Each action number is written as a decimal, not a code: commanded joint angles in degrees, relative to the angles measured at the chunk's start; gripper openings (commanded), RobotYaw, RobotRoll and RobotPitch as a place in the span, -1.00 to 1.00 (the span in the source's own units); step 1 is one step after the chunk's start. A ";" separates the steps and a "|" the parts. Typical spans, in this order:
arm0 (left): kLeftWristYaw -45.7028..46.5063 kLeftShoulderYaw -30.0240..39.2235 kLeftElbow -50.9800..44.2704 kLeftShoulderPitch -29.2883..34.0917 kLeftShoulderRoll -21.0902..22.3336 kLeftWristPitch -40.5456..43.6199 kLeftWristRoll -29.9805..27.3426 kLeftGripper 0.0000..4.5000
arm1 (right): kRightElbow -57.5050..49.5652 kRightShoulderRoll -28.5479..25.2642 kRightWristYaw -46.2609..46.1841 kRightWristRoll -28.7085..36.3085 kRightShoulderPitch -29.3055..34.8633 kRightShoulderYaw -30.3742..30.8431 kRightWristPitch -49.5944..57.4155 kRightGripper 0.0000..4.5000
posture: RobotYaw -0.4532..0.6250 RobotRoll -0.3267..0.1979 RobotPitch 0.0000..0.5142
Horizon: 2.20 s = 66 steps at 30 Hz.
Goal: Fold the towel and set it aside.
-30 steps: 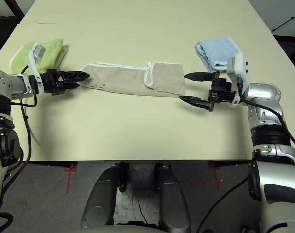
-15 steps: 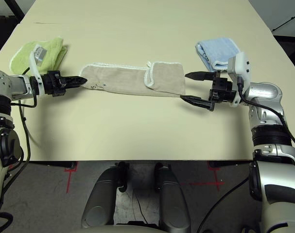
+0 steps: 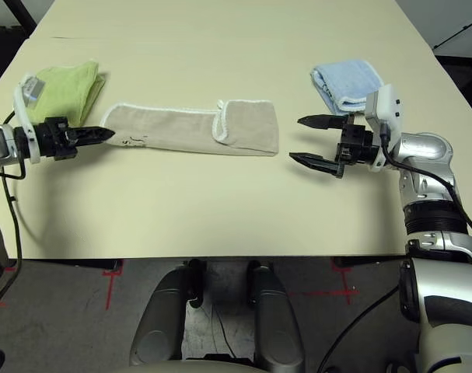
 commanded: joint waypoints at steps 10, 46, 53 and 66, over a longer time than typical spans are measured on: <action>-1.94 -3.48 1.29 -2.71 4.11 -6.62 1.09 -0.99 | 6.09 -1.55 1.24 -1.66 -1.21 0.32 -2.66 1.00 | 0.03 0.25 -0.20; -9.86 -19.53 9.54 -27.24 -26.94 -21.40 6.77 -0.99 | -1.87 -2.80 -4.34 1.32 5.19 -1.52 -0.19 1.00 | -0.04 0.25 -0.20; -12.90 -20.62 8.75 -28.32 -29.57 -20.19 6.60 -0.99 | -2.11 -2.62 -4.89 1.26 5.01 -1.25 -0.10 1.00 | -0.03 0.25 -0.20; -26.34 -27.96 13.23 -32.72 -23.98 -25.29 12.62 -0.99 | -2.49 -2.36 -5.04 1.25 5.16 -0.97 -0.15 1.00 | -0.03 0.25 -0.22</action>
